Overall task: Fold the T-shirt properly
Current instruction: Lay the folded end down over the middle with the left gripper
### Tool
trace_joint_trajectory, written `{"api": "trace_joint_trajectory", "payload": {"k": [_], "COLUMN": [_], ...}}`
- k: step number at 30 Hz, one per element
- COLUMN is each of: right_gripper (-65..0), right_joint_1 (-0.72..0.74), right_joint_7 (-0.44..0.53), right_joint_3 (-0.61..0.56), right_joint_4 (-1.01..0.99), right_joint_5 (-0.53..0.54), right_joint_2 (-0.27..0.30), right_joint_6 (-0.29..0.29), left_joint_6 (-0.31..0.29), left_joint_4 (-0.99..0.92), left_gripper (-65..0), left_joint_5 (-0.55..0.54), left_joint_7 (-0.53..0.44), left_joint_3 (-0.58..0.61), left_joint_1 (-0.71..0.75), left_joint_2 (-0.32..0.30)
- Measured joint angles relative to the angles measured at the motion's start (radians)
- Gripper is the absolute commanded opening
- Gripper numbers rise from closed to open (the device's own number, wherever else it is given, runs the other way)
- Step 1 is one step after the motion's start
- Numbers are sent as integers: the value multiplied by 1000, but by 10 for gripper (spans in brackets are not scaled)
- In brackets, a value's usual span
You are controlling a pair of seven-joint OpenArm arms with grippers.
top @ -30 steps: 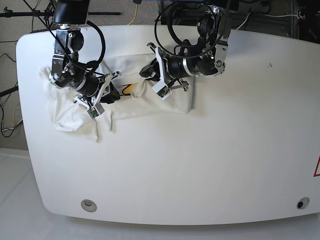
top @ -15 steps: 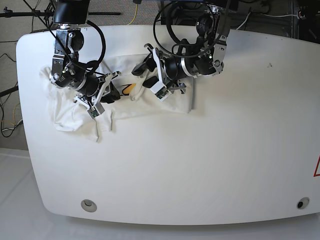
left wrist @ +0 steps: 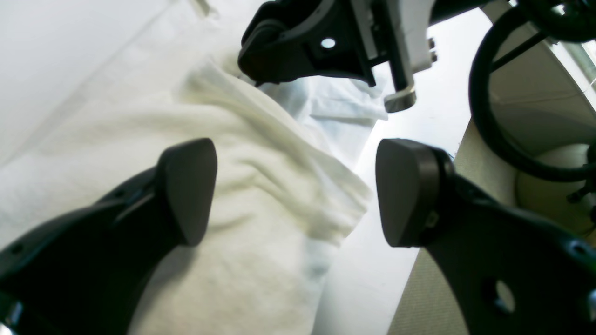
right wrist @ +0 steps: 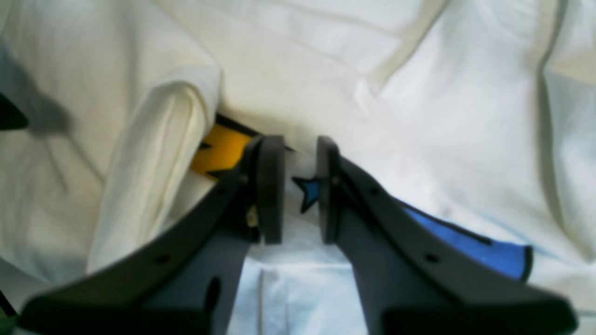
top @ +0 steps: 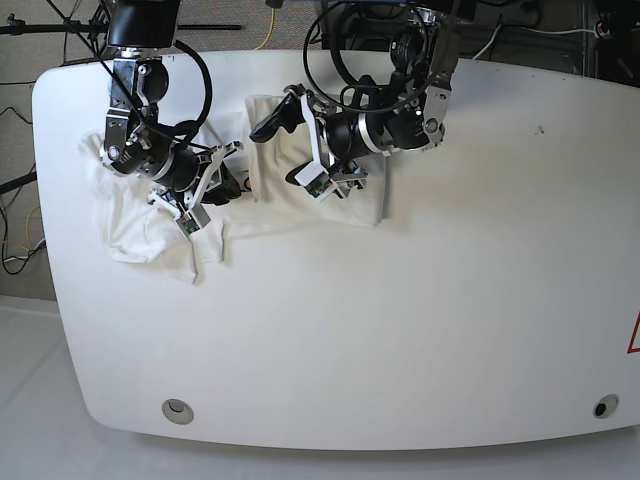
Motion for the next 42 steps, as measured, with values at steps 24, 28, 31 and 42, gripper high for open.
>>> {"api": "trace_joint_trajectory", "payload": {"k": [24,28,31,42], "right_gripper": [-530,-530,-530,-531], "right_joint_1": [-4,-1,1,3], "right_joint_7": [-1,-7,-7,-27], "right_joint_3": [-3,-4,-5,-6], "right_joint_4": [-7,-7,-8,6], "right_joint_5": [-14,-14,-14,-17], "right_joint_2": [-1,0,0,0], "right_joint_6": [0,0,0,1], "left_joint_6": [0,0,0,0], "left_joint_4": [36,31,28,22], "left_gripper": [-186,-187,-194,-239], "left_joint_5": [-163,-147,-124,-3], "left_joint_7": [45,32,22,-152], "left_joint_3": [-17,-5,-5,-29], "left_joint_1": [-1,8,21,85], "left_joint_2": [-77,-111,-121,-132]}}
